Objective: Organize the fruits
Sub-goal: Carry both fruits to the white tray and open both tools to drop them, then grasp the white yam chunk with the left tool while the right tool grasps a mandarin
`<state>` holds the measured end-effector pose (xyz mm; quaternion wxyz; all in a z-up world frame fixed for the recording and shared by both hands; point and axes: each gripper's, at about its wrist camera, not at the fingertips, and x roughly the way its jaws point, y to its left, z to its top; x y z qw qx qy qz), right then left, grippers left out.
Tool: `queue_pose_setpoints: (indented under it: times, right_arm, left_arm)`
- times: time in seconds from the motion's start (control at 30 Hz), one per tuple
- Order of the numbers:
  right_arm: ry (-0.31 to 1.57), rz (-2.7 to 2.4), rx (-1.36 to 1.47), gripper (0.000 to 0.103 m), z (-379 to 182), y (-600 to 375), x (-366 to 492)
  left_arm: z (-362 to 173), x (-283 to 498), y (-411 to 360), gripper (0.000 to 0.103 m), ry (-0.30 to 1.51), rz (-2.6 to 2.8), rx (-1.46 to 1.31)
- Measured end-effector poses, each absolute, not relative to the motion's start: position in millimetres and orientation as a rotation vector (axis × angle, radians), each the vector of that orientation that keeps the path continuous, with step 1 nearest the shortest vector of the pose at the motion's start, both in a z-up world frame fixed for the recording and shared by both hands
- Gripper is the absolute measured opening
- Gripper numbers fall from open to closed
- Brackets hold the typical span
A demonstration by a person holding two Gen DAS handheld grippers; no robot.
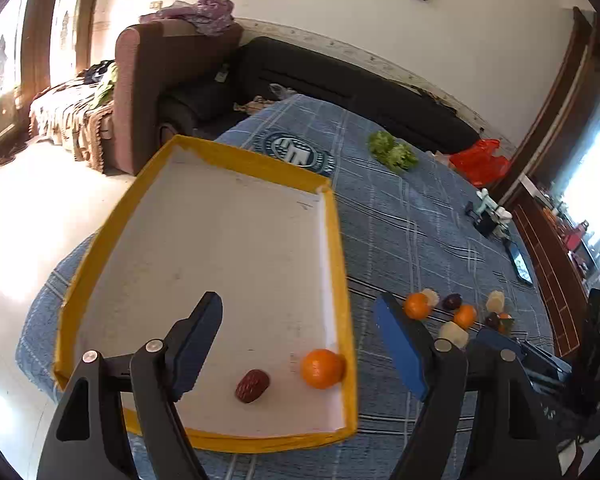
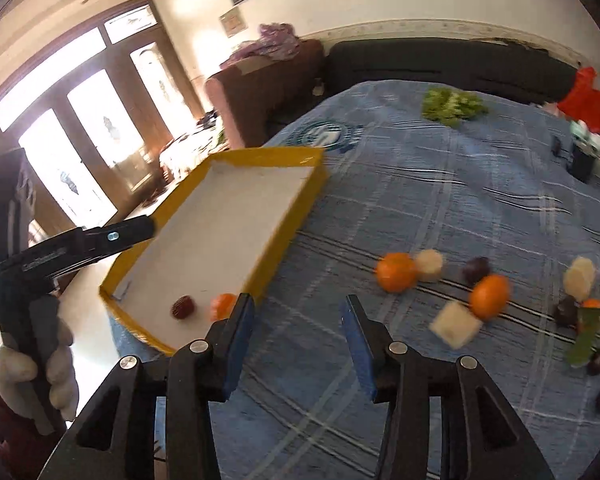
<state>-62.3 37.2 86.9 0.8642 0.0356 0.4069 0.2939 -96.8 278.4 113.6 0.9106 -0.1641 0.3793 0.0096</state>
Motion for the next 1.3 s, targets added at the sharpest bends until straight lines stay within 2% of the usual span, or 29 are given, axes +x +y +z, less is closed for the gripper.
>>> queue_pose_setpoints:
  times: [0.2, 0.4, 0.57, 0.63, 0.8, 0.93, 1.0, 1.07, 1.3]
  right_arm:
    - [0.900, 0.406, 0.245, 0.052, 64, -57, -22]
    - [0.950, 0.361, 0.292, 0.051, 47, -60, 5]
    - [0.988, 0.364, 0.308, 0.051, 31, -56, 15]
    - [1.001, 0.390, 0.337, 0.039, 24, -58, 17]
    - [0.981, 0.407, 0.370, 0.039, 22, -69, 14]
    - [0.948, 0.385, 0.407, 0.039, 29, -85, 8]
    - [0.939, 0.380, 0.416, 0.039, 34, -91, 6]
    - [0.930, 0.374, 0.411, 0.039, 37, -95, 2]
    - [0.914, 0.382, 0.396, 0.040, 48, -100, -12]
  left_arm:
    - [97, -68, 193, 0.078, 0.833, -0.157, -0.230]
    - [64, -59, 123, 0.077, 0.879, -0.301, -0.103]
    - [45, -49, 103, 0.077, 0.916, -0.324, -0.057]
    - [39, -43, 97, 0.077, 0.929, -0.330, -0.056]
    - [30, -31, 85, 0.075, 0.944, -0.348, -0.040]
    - [21, -18, 63, 0.066, 0.966, -0.376, -0.005]
    - [16, -13, 51, 0.053, 0.983, -0.371, 0.028]
    - [16, -14, 43, 0.032, 0.959, -0.334, 0.083]
    - [30, -29, 62, 0.032, 0.929, -0.290, 0.009]
